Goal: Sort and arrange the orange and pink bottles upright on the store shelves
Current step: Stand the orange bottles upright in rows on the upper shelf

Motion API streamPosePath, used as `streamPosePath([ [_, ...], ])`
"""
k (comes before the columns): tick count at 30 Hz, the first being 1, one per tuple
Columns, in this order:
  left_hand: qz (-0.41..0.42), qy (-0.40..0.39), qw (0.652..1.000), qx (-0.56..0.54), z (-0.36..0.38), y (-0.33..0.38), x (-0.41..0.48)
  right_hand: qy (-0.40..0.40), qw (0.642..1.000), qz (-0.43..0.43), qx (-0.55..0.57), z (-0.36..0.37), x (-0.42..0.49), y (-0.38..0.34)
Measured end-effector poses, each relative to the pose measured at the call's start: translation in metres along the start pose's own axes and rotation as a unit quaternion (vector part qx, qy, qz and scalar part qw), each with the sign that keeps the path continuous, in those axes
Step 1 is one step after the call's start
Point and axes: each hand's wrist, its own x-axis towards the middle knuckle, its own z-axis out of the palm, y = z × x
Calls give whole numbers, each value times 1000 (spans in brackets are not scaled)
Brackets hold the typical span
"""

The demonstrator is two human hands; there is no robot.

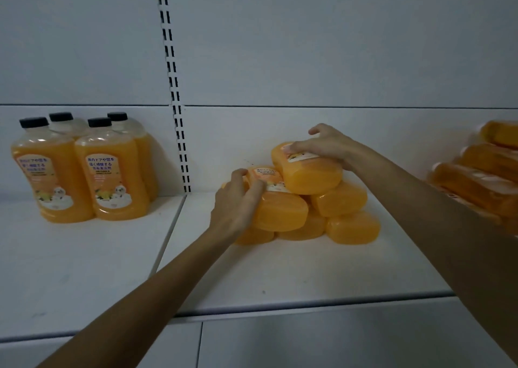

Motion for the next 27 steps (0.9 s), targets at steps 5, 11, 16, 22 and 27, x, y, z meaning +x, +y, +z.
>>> streamPosePath([
  [5,3,-9,1000,-4,6,4,3,10,997,30,66,-11,-3,1],
  [11,8,9,998,64,1,12,3,-25,989,81,123,-20,-13,-6],
  [16,44,25,996,79,-7,21,-6,-6,991,14,133,-25,-23,-27],
  [22,107,38,985,-126,-23,42,-8,3,954,-157,256,-21,-41,-80],
  [27,111,7,942,-315,-52,49,-10,-32,915,-240,322,1,-58,-117],
])
